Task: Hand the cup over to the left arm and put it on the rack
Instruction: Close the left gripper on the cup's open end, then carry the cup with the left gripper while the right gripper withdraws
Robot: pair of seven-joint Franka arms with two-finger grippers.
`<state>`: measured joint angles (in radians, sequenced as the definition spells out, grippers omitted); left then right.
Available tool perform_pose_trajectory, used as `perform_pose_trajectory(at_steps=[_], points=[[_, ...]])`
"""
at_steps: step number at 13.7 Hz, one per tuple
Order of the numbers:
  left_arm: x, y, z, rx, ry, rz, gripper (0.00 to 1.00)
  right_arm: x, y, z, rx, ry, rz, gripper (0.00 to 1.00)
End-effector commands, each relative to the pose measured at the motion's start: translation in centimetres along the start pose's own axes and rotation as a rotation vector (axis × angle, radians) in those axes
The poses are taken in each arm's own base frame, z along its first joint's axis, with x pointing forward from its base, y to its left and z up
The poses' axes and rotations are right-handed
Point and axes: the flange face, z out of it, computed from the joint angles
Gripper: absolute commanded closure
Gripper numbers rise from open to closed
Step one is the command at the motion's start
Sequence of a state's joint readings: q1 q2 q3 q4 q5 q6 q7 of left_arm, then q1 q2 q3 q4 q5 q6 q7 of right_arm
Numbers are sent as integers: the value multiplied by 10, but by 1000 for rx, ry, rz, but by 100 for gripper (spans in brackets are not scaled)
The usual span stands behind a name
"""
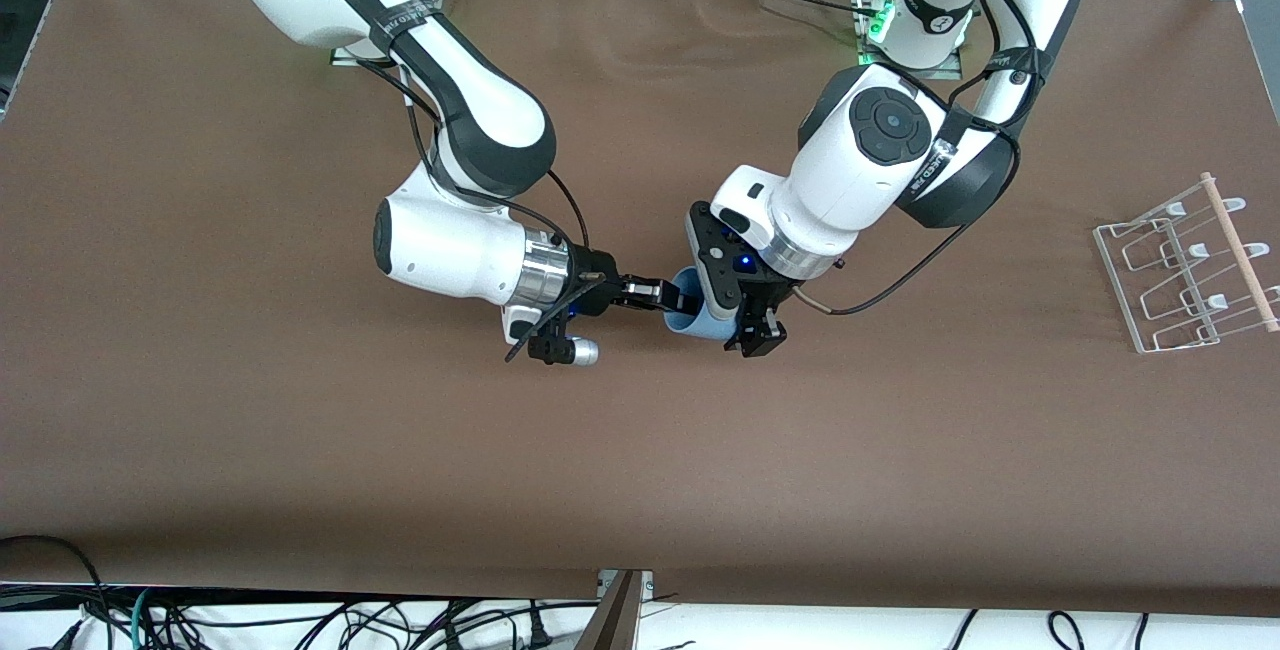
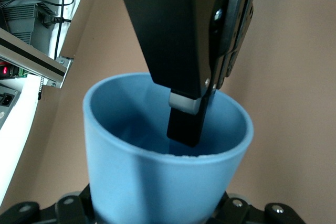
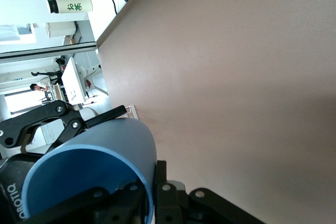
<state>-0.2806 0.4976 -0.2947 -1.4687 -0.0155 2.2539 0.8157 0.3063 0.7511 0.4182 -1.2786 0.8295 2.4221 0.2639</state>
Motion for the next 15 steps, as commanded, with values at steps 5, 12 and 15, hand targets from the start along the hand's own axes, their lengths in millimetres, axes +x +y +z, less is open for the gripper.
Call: perform_pose_trajectory(at_steps=[5, 12, 15], points=[[-20, -26, -25, 28, -12, -37, 100, 18, -4, -21, 37, 20, 14, 0], [-113, -68, -78, -67, -159, -192, 100, 45, -8, -84, -58, -41, -77, 0], [-165, -74, -100, -157, -266, -281, 98, 53, 6, -120, -185, -94, -123, 0]])
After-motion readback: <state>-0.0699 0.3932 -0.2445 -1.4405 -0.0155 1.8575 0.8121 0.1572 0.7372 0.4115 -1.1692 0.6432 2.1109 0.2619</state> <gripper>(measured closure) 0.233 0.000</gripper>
